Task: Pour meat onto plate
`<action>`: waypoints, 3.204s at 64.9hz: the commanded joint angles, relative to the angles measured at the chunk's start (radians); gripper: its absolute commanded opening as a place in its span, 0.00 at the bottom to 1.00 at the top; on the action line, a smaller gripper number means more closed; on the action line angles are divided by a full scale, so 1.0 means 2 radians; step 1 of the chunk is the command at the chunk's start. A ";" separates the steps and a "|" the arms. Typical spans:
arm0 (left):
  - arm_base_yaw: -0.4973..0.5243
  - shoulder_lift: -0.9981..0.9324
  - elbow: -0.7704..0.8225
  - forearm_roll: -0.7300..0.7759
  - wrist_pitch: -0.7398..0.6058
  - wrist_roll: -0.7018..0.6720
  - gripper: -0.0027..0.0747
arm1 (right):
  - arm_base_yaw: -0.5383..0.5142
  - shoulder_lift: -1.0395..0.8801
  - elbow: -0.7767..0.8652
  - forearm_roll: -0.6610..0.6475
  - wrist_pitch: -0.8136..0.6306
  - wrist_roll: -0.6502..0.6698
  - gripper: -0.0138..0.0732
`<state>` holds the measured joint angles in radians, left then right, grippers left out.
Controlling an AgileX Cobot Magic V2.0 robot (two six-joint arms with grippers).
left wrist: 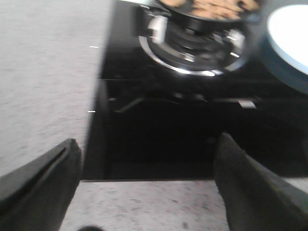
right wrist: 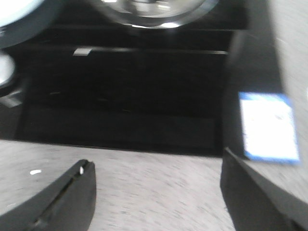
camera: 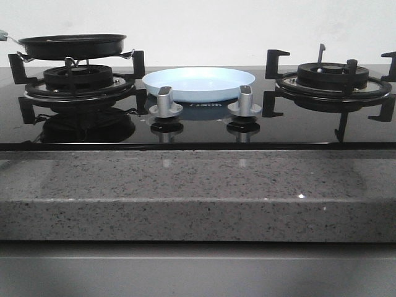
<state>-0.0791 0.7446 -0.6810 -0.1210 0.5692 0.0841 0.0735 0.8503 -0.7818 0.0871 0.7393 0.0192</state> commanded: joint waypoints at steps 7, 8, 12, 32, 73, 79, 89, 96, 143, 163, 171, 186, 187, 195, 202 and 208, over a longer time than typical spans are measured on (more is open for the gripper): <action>-0.076 0.000 -0.017 -0.016 -0.031 0.021 0.76 | 0.055 0.063 -0.084 0.005 0.000 -0.015 0.80; -0.085 0.000 -0.017 -0.016 -0.030 0.021 0.76 | 0.060 0.069 -0.090 0.005 0.002 -0.015 0.80; -0.107 0.000 -0.017 -0.016 -0.030 0.021 0.76 | 0.072 0.094 -0.115 0.005 0.009 -0.015 0.80; -0.173 0.000 -0.017 -0.016 -0.040 0.021 0.76 | 0.085 0.230 -0.239 0.009 0.045 -0.015 0.80; -0.173 0.000 -0.017 -0.016 -0.047 0.021 0.76 | 0.085 0.478 -0.503 0.131 0.139 -0.063 0.80; -0.173 0.000 -0.017 -0.016 -0.047 0.021 0.76 | 0.084 0.513 -0.545 0.130 0.160 -0.063 0.80; -0.173 0.000 -0.017 -0.016 -0.047 0.021 0.76 | 0.081 0.564 -0.616 0.129 0.196 -0.066 0.80; -0.173 0.000 -0.017 -0.016 -0.047 0.021 0.76 | 0.078 0.599 -0.664 0.127 0.222 -0.072 0.80; -0.173 0.000 -0.017 -0.020 -0.046 0.021 0.76 | 0.063 0.700 -0.779 0.135 0.270 -0.097 0.49; -0.173 0.000 -0.017 -0.020 -0.046 0.021 0.76 | 0.063 0.700 -0.779 0.135 0.271 -0.097 0.17; -0.173 0.000 -0.017 -0.020 -0.046 0.021 0.76 | 0.063 0.700 -0.779 0.142 0.270 -0.097 0.10; -0.173 0.000 -0.017 -0.020 -0.046 0.021 0.76 | 0.063 0.684 -0.784 0.174 0.253 -0.097 0.08; -0.173 0.000 -0.017 -0.020 -0.046 0.021 0.76 | 0.063 0.681 -0.784 0.176 0.251 -0.097 0.08; -0.173 0.000 -0.017 -0.020 -0.046 0.021 0.76 | 0.063 0.654 -0.783 0.184 0.250 -0.097 0.08; -0.173 0.000 -0.017 -0.020 -0.047 0.021 0.76 | 0.063 0.621 -0.767 0.184 0.248 -0.097 0.08; -0.173 0.000 -0.017 -0.020 -0.047 0.021 0.76 | 0.064 0.582 -0.729 0.184 0.230 -0.097 0.08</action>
<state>-0.4150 0.7446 -0.6810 -0.1449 0.5495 0.1299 0.2025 2.1492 -2.2733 0.4119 1.2434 -0.1639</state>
